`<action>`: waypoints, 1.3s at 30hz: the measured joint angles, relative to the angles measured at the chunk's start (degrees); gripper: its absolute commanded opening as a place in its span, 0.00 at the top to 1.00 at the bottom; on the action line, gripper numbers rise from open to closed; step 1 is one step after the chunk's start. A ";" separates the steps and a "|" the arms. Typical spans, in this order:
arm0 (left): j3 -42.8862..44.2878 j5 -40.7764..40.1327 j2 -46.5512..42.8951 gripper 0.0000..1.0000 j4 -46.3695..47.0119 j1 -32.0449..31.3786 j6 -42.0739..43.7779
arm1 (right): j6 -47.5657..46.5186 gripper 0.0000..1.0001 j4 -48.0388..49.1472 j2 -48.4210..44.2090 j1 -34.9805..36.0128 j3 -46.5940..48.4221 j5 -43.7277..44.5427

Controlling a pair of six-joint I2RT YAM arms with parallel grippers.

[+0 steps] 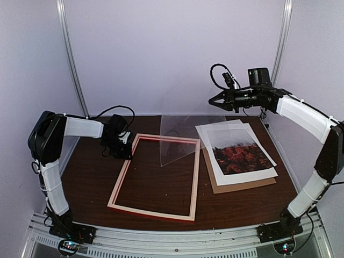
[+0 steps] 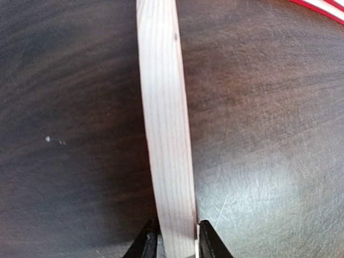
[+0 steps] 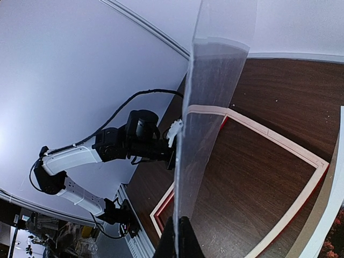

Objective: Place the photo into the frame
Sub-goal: Move the frame body to the center of the board.

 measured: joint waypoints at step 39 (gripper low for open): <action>-13.11 -8.35 -21.31 0.27 -3.50 -4.55 -14.51 | 7.80 1.00 9.07 0.35 7.78 -8.55 3.28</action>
